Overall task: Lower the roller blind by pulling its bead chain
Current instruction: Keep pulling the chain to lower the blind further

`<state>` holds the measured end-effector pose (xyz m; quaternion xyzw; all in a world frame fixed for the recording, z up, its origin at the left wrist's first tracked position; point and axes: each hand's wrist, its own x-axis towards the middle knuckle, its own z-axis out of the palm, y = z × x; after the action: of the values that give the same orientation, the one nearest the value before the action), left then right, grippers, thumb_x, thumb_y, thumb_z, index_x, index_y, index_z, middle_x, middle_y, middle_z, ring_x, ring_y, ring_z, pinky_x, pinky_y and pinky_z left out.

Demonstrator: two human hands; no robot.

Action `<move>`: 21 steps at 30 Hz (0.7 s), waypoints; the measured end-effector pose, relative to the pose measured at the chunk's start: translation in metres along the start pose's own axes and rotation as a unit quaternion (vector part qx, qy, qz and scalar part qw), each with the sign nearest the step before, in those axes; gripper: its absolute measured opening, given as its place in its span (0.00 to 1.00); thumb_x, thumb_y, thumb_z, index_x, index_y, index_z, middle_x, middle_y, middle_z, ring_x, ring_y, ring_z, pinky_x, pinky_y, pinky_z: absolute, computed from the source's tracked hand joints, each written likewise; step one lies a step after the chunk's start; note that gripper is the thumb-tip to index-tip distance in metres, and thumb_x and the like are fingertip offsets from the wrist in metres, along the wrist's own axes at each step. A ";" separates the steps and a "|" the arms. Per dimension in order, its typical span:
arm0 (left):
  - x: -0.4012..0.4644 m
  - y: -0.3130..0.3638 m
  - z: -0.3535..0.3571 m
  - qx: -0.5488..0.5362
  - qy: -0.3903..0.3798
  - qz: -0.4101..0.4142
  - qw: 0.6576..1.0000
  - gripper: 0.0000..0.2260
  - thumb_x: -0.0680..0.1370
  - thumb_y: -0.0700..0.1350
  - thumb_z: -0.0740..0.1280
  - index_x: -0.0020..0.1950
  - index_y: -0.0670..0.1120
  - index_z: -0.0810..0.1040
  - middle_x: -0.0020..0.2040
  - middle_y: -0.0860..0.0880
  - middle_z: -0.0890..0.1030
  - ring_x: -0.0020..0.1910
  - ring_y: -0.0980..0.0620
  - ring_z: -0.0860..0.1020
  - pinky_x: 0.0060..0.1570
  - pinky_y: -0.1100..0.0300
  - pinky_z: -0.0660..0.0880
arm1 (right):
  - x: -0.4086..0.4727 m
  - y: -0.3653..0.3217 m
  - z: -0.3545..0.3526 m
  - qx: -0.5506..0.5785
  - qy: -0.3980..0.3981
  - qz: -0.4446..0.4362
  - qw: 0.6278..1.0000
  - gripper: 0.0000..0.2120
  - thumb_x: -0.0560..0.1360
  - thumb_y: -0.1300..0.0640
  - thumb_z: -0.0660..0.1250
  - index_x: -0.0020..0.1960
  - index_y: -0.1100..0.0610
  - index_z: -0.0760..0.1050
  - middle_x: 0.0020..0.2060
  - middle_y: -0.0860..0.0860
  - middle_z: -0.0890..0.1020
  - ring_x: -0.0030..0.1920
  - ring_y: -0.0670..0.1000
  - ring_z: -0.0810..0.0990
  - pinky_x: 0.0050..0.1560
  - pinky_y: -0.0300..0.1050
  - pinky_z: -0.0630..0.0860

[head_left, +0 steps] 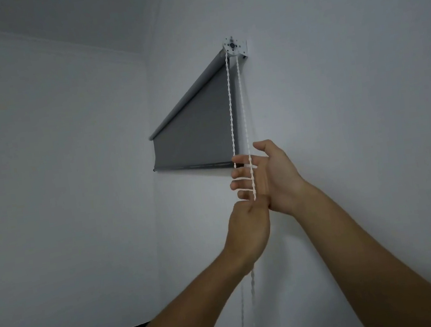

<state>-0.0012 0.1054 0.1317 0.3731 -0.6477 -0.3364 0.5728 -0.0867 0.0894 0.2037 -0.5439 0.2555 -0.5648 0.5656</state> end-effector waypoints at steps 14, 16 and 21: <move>-0.025 -0.029 -0.008 -0.143 -0.048 -0.106 0.983 0.23 0.80 0.59 0.56 0.28 0.49 0.67 0.24 0.51 0.66 0.21 0.55 0.62 0.23 0.64 0.61 | 0.000 0.017 0.002 -0.025 0.073 -0.102 0.992 0.26 0.83 0.44 0.57 0.28 0.49 0.57 0.24 0.46 0.57 0.23 0.46 0.52 0.18 0.39 0.52; -0.022 -0.030 -0.014 -0.176 -0.047 -0.111 0.977 0.24 0.80 0.62 0.55 0.34 0.45 0.74 0.27 0.48 0.73 0.23 0.52 0.69 0.27 0.61 0.68 | -0.004 0.019 0.001 -0.038 0.071 -0.112 0.990 0.27 0.83 0.44 0.56 0.27 0.49 0.58 0.24 0.46 0.57 0.22 0.46 0.52 0.19 0.39 0.52; -0.001 -0.015 -0.022 -0.195 -0.037 -0.101 0.975 0.28 0.79 0.65 0.55 0.55 0.42 0.81 0.42 0.44 0.85 0.40 0.47 0.83 0.44 0.52 0.79 | -0.017 0.024 0.000 -0.067 0.072 -0.123 0.987 0.27 0.84 0.44 0.55 0.27 0.49 0.60 0.23 0.47 0.58 0.21 0.46 0.54 0.19 0.38 0.53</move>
<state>0.0217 0.0986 0.1208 0.3051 -0.5489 -0.5259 0.5735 -0.0823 0.0994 0.1765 -0.5658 0.2641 -0.6494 0.4341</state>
